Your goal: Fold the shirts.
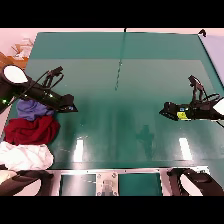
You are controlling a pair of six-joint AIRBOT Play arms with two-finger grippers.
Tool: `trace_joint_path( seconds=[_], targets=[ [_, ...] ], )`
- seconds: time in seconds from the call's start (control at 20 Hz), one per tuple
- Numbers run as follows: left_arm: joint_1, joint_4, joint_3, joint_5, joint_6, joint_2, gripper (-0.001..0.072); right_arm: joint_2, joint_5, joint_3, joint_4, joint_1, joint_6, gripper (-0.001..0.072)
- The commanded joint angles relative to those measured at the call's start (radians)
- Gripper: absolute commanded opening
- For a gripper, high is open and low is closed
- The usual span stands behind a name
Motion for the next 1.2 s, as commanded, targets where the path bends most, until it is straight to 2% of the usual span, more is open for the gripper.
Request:
trace_joint_path(
  seconds=[0.0,0.9,1.05,1.15],
  targets=[
    [-0.001,-0.001,-0.001,0.002,0.0,0.0,0.0022,0.0,-0.001,-0.002,0.0,0.001,0.0,0.0041],
    [-0.001,-0.013,-0.001,0.013,0.001,-0.001,0.0022,0.001,0.0,-0.006,0.0,0.001,0.0,0.004],
    [-0.001,-0.003,-0.001,0.151,0.032,-0.002,0.0022,0.0,-0.008,-0.006,0.001,0.001,0.0,0.004],
    [-0.001,0.12,-0.001,0.284,0.073,-0.002,0.0022,0.0,-0.045,-0.006,0.0,0.001,0.0,0.004]
  ],
)
